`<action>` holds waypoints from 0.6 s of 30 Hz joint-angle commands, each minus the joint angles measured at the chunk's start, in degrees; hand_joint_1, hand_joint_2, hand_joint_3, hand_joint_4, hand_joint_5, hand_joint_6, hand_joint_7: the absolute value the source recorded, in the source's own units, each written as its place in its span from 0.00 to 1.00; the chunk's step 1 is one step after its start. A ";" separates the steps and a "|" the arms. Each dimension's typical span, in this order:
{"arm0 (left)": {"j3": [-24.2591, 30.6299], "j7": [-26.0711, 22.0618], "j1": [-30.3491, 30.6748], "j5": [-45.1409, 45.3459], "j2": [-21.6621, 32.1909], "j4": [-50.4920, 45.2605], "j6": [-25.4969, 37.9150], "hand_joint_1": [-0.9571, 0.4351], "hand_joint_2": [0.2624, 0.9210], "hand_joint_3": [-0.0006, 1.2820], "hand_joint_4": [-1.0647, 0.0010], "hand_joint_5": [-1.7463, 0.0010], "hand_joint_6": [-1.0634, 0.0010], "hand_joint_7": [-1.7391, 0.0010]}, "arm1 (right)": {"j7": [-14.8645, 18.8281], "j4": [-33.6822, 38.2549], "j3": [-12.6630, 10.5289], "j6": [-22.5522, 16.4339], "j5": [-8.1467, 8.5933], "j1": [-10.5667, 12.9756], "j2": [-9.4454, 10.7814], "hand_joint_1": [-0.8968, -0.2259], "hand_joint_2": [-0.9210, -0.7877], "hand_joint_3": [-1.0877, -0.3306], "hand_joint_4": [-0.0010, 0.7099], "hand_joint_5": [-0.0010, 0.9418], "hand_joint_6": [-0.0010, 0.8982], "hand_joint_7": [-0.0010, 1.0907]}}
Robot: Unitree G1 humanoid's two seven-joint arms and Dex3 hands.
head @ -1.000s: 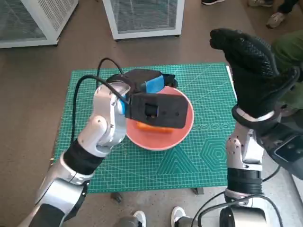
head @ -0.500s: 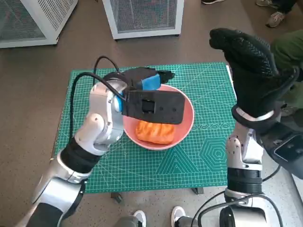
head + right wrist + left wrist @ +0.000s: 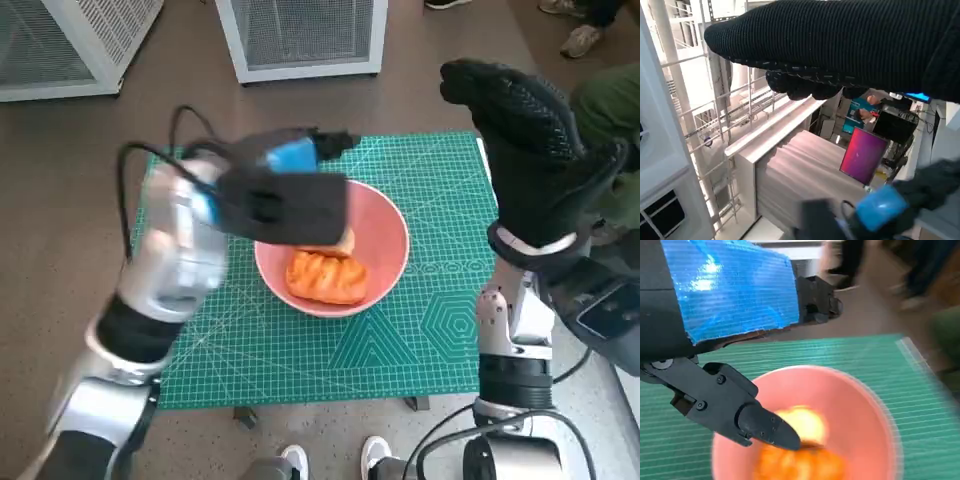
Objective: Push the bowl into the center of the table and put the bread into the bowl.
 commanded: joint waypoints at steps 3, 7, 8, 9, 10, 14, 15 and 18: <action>17.57 8.42 5.65 -19.56 -5.35 0.97 -8.65 0.31 0.76 0.01 1.00 1.00 0.94 0.96 | -0.22 1.79 0.00 0.65 -0.31 -1.20 -0.21 0.36 0.00 0.52 0.40 0.00 0.24 0.37; 23.74 14.75 7.91 -26.84 -9.08 0.37 -16.06 0.31 0.79 0.02 1.00 1.00 0.96 0.96 | -0.42 2.24 0.11 0.86 -0.58 -2.04 -0.23 0.36 0.00 0.52 0.40 0.00 0.25 0.37; 24.35 15.60 8.20 -27.80 -9.31 0.69 -17.82 0.30 0.81 0.02 1.00 1.00 0.96 0.97 | -0.41 2.36 0.11 0.88 -0.59 -2.20 -0.25 0.36 0.00 0.52 0.40 0.00 0.25 0.37; 24.98 16.43 8.55 -28.67 -9.35 1.09 -20.18 0.30 0.82 0.02 1.00 1.00 0.96 0.97 | -0.42 2.46 0.12 0.95 -0.62 -2.42 -0.27 0.36 0.00 0.52 0.40 0.00 0.25 0.37; 25.31 17.06 8.80 -29.34 -9.30 1.45 -21.94 0.28 0.84 0.03 1.00 1.00 0.96 0.97 | -0.42 2.54 0.13 0.98 -0.63 -2.58 -0.28 0.35 0.00 0.52 0.40 0.00 0.25 0.37; 26.13 18.40 9.65 -31.55 -8.17 2.59 -26.96 0.23 0.90 0.03 1.00 1.00 0.98 0.97 | -0.43 2.94 0.09 1.08 -0.73 -3.24 -0.31 0.35 0.00 0.52 0.40 0.00 0.25 0.37; 26.21 18.73 9.83 -32.00 -8.09 2.72 -27.69 0.22 0.91 0.03 1.00 1.00 0.97 0.97 | -0.43 3.03 0.08 1.09 -0.74 -3.37 -0.32 0.35 0.00 0.52 0.40 0.00 0.25 0.37; 26.96 19.84 11.15 -34.18 -8.45 1.77 -29.55 0.19 0.92 0.03 1.00 1.00 0.97 0.97 | -0.53 3.48 0.14 1.00 -0.96 -3.98 -0.22 0.35 0.00 0.52 0.40 0.00 0.25 0.37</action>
